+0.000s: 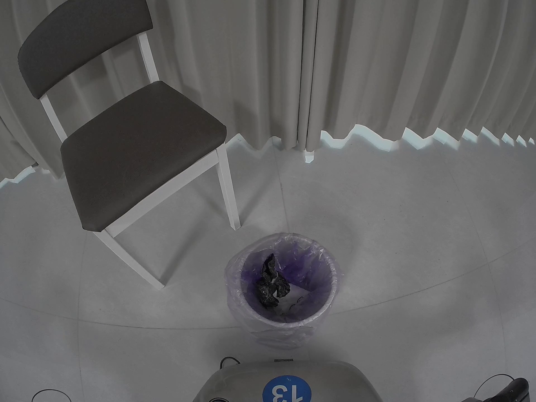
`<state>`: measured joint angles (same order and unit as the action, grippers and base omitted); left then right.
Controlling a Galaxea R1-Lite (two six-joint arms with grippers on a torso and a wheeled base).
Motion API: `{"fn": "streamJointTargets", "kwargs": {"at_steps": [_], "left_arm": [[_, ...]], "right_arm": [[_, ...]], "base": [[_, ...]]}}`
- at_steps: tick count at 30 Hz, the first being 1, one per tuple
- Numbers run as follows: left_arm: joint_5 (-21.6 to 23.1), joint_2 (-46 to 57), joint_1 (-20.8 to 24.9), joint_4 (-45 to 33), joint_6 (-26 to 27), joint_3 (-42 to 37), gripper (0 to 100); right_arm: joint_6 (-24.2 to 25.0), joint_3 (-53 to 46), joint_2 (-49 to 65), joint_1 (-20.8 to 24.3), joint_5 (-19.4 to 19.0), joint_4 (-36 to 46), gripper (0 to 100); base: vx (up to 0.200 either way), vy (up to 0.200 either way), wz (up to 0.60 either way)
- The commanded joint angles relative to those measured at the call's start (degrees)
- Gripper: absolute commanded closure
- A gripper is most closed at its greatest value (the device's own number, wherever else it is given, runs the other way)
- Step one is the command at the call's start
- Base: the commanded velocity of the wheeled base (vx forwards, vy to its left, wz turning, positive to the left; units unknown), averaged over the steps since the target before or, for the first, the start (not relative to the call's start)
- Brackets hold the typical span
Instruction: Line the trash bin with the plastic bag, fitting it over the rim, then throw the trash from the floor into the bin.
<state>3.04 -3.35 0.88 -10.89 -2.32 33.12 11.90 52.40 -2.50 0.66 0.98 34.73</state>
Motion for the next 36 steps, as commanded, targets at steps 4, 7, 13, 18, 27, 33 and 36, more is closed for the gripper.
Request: {"fn": "streamJointTargets", "kwargs": {"at_steps": [4,7,13,18,27,33,36], "left_arm": [[-5.5,3.26,-0.7,1.83,0.65,-15.72,0],[-6.46,3.26,-0.7,10.97,0.73,-25.83,0],[-7.25,3.35,-0.61,13.96,-1.55,-33.12,0],[-5.76,3.35,-0.61,13.52,-0.85,-33.12,0],[-3.74,3.18,-0.7,10.71,0.29,-33.12,0],[-4.35,3.18,-0.61,11.15,-0.32,-33.12,0],[-4.27,3.18,-0.61,11.15,-0.23,-33.12,0]], "right_arm": [[-8.91,-19.88,2.5,-0.48,0.61,-10.12,0],[-9.35,-34.11,1.97,-0.39,0.17,-29.11,0],[-8.56,-48.35,-3.13,0.31,0.17,-50.29,0],[-8.47,-50.99,-0.58,0.66,0.08,-50.2,0],[-9.26,-52.4,2.5,-0.39,2.8,-42.82,0],[-9.09,-52.31,2.5,-0.39,4.21,-38.33,0],[-9.0,-52.4,2.5,-0.57,3.33,-37.63,0]], "base": [[0.0,0.0,0.0],[0.0,0.0,0.0],[0.0,0.0,0.0],[0.0,0.0,0.0],[0.0,0.0,0.0],[0.0,0.0,0.0],[0.0,0.0,0.0]]}}
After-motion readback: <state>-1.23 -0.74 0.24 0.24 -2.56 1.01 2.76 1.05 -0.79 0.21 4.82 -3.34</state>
